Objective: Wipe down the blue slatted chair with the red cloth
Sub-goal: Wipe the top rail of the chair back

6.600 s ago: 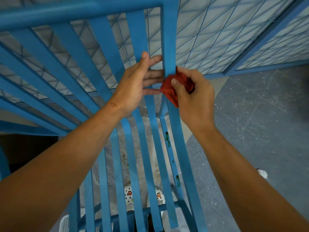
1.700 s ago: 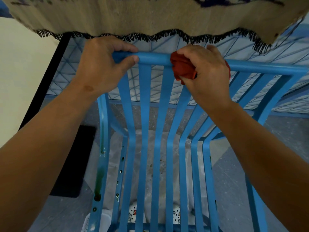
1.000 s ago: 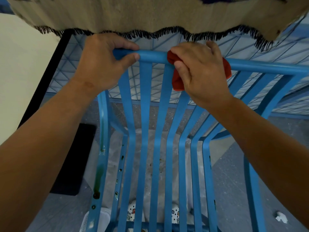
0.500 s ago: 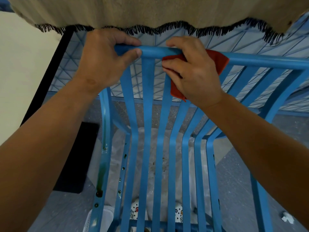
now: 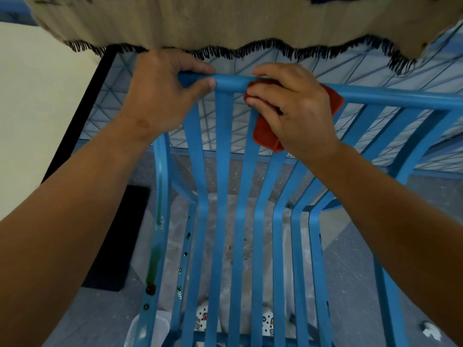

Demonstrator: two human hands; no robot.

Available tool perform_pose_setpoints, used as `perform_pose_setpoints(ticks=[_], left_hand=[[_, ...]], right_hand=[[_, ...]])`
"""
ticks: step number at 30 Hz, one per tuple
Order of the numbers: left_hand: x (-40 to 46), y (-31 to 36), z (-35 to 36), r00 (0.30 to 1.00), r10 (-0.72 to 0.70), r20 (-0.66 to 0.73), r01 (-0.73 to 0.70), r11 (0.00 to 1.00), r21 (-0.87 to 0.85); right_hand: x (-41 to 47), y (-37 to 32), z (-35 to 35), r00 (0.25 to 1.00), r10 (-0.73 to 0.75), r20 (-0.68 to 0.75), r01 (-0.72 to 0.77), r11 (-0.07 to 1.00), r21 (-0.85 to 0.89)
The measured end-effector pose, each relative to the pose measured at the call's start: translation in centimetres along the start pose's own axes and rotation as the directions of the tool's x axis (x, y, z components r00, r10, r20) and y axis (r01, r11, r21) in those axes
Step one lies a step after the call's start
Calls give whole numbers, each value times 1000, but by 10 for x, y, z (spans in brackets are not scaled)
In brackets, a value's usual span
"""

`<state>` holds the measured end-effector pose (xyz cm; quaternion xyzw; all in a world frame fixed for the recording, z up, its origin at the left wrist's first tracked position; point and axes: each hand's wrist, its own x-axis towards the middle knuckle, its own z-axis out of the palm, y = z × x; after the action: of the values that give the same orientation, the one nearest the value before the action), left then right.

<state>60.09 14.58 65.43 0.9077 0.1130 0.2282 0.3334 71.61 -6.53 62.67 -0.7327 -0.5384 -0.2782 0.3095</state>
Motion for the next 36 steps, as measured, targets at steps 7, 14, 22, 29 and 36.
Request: perform_pose_setpoints(ticks=[7, 14, 22, 29, 36], left_hand=[[-10, -5, -21, 995, 95, 37, -96, 995, 30], [-26, -35, -47, 993, -49, -109, 47, 999, -16], [-39, -57, -68, 918, -378, 116, 393, 839, -375], [-42, -65, -79, 879, -424, 217, 476, 768, -428], [-50, -65, -73, 835, -480, 269, 548, 680, -487]], right_hand=[[18, -12, -6, 974, 222, -53, -218, 974, 65], [0, -15, -17, 915, 400, -49, -399, 916, 28], [27, -58, 29, 972, 227, 57, -221, 970, -105], [61, -81, 66, 946, 148, 289, -141, 989, -46], [93, -91, 90, 926, 37, 375, -70, 995, 76]])
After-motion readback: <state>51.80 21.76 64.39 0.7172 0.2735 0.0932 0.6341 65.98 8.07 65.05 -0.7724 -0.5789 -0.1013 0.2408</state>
